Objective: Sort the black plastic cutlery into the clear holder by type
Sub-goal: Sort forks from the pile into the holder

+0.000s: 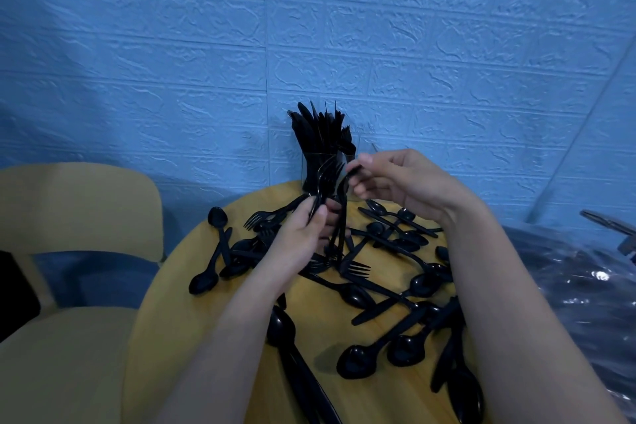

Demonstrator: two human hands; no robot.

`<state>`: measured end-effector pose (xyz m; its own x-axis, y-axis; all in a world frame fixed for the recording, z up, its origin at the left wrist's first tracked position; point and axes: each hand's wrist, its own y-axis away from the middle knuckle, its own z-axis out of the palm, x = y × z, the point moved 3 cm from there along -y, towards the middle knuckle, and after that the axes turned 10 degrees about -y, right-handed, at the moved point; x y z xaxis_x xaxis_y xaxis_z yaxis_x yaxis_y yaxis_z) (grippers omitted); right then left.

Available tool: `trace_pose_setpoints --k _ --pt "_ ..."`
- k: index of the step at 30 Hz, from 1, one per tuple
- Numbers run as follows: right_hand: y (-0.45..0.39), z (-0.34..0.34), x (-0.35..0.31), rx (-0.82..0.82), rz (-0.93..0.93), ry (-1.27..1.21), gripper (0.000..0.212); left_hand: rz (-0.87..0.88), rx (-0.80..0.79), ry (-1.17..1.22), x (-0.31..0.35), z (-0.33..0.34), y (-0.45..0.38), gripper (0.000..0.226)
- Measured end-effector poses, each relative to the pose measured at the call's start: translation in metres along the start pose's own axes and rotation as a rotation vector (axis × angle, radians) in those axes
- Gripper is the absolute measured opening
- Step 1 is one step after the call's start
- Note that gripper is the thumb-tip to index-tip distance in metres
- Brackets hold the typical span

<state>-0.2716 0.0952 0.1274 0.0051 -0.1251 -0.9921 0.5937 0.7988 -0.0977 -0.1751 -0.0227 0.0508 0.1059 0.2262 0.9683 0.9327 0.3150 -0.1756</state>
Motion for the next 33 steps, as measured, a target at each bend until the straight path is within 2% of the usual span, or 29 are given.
trace_pose_setpoints --k 2,5,10,14,17,19,21,24,27,30,33 --pt "-0.001 0.001 0.001 0.008 -0.035 0.021 0.022 -0.025 -0.065 0.110 0.003 0.002 0.004 0.022" --pt "-0.001 -0.003 -0.001 0.126 -0.128 0.192 0.003 -0.077 -0.129 0.278 0.004 0.003 0.006 0.024" --pt "-0.006 -0.005 0.001 0.273 -0.213 0.319 0.011 -0.104 -0.215 0.418 0.005 0.005 0.005 0.034" --pt "-0.013 0.001 0.009 0.296 -0.259 0.375 0.009 -0.117 -0.255 0.429 0.007 0.006 0.006 0.035" --pt "-0.020 0.007 0.017 0.289 -0.257 0.464 0.015 -0.128 -0.243 0.418 0.005 0.003 0.005 0.029" --pt "-0.022 0.008 0.020 0.297 -0.205 0.551 0.015 -0.153 -0.174 0.446 0.001 -0.002 0.003 0.026" --pt "-0.018 0.004 0.022 0.251 -0.063 0.770 0.021 -0.194 -0.066 0.501 -0.003 -0.009 0.000 0.024" --pt "-0.009 -0.002 0.034 -0.030 0.319 1.084 0.028 -0.226 0.060 0.539 -0.008 -0.018 -0.004 0.023" --pt "-0.004 -0.003 0.051 -0.239 0.607 1.136 0.024 -0.244 0.124 0.561 -0.009 -0.024 -0.004 0.021" --pt "-0.005 -0.002 0.057 -0.248 0.639 1.130 0.011 -0.250 0.146 0.589 -0.008 -0.027 -0.004 0.020" --pt "-0.006 -0.007 0.051 -0.206 0.575 1.115 0.013 -0.268 0.155 0.584 -0.009 -0.028 -0.004 0.017"
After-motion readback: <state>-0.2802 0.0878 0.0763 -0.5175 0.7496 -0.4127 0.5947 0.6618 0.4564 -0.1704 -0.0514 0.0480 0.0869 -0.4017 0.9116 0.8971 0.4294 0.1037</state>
